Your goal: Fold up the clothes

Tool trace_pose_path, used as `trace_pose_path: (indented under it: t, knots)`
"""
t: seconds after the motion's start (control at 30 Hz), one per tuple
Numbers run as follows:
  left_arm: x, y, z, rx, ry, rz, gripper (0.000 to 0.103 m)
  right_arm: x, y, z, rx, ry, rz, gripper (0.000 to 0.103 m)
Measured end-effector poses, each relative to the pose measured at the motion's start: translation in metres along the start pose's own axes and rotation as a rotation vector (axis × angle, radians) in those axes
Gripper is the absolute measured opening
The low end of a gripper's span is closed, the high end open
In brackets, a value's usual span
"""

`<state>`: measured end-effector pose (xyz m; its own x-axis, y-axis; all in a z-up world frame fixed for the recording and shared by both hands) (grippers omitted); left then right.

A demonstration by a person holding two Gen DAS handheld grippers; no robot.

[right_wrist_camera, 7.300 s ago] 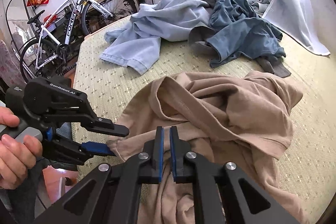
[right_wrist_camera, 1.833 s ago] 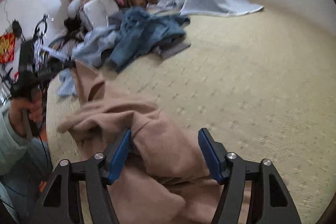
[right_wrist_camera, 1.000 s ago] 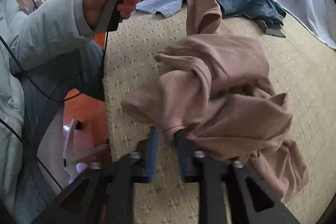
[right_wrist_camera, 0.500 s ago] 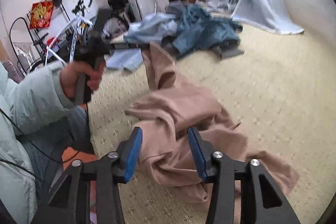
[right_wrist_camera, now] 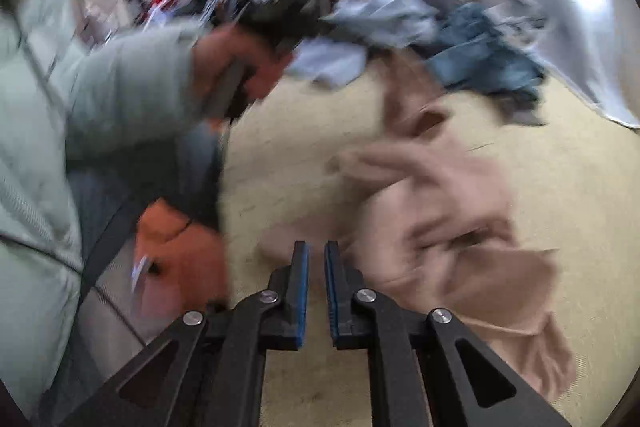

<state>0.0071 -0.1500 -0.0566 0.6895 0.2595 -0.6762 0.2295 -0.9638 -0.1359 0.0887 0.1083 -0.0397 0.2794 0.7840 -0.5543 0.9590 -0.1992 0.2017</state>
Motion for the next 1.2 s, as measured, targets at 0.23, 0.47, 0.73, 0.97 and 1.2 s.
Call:
trace_pose_path:
  t: [0.23, 0.47, 0.73, 0.97, 1.2]
  knots:
    - [0.000, -0.004, -0.002, 0.009, -0.003, 0.007, 0.002, 0.005, -0.016, -0.012, 0.023, -0.029, 0.073, 0.012]
    - [0.000, -0.004, -0.003, 0.012, -0.003, 0.013, 0.002, -0.003, -0.046, -0.046, 0.055, -0.163, 0.191, 0.038]
    - [0.001, 0.001, -0.005, 0.017, -0.003, 0.009, 0.003, -0.009, -0.057, -0.034, 0.056, -0.123, 0.226, 0.039]
    - [0.002, 0.005, -0.008, 0.022, -0.003, 0.007, 0.002, -0.008, -0.073, -0.017, 0.038, -0.084, 0.254, 0.039]
    - [-0.001, 0.011, -0.014, 0.025, -0.015, 0.001, 0.003, -0.007, -0.071, -0.002, 0.058, -0.031, 0.223, 0.029]
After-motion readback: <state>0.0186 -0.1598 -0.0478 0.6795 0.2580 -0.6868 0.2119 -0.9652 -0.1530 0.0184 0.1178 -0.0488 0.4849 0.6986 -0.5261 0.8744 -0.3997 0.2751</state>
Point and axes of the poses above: each gripper's, at about its wrist camera, not at the fingertips, and z roughly the way its jaws point, y to its left, x to its underside, the point moved 5 cm from there along z, roughly the way its jaws point, and after that the axes turned 5 degrees about z, right-handed, at the moved point
